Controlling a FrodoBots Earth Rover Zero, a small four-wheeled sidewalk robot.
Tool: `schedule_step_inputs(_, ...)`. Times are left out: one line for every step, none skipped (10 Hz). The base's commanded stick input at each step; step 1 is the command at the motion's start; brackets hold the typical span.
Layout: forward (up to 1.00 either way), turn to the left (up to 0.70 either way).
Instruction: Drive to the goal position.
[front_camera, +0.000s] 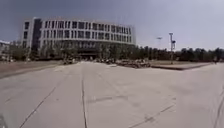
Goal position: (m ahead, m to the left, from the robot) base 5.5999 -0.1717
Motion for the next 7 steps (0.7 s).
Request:
schedule_step_inputs(1.0,0.0)
schedule_step_inputs(1.0,0.0)
schedule_step_inputs(1.0,0.0)
schedule_step_inputs(1.0,0.0)
schedule_step_inputs(1.0,0.0)
schedule_step_inputs(1.0,0.0)
schedule_step_inputs(1.0,0.0)
